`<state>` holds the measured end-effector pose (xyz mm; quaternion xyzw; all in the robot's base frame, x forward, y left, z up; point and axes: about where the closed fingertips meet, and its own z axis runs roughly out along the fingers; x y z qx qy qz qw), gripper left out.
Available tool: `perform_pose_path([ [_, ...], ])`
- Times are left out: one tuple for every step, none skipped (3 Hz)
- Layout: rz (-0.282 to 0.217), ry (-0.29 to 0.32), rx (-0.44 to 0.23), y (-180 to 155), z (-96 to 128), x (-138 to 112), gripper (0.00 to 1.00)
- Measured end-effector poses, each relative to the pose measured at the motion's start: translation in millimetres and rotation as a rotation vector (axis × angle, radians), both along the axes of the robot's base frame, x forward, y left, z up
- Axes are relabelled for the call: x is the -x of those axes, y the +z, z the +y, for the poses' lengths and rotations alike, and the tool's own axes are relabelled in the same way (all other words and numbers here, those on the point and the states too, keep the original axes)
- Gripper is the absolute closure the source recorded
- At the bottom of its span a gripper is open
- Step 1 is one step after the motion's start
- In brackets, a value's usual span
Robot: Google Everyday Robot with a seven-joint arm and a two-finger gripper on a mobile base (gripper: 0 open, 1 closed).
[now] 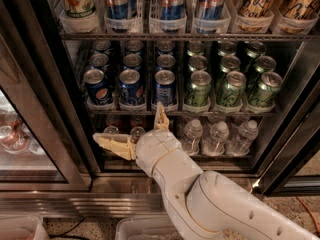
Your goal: Pick pepsi can from middle shelf of fridge
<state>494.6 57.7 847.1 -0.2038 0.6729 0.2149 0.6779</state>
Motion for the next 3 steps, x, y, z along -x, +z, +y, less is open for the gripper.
perform_pose_path([
  [-0.006, 0.017, 0.012, -5, 10, -4, 0.00],
  [-0.028, 0.009, 0.064, -21, 45, -10, 0.00],
  [-0.027, 0.007, 0.061, -21, 43, -10, 0.00],
])
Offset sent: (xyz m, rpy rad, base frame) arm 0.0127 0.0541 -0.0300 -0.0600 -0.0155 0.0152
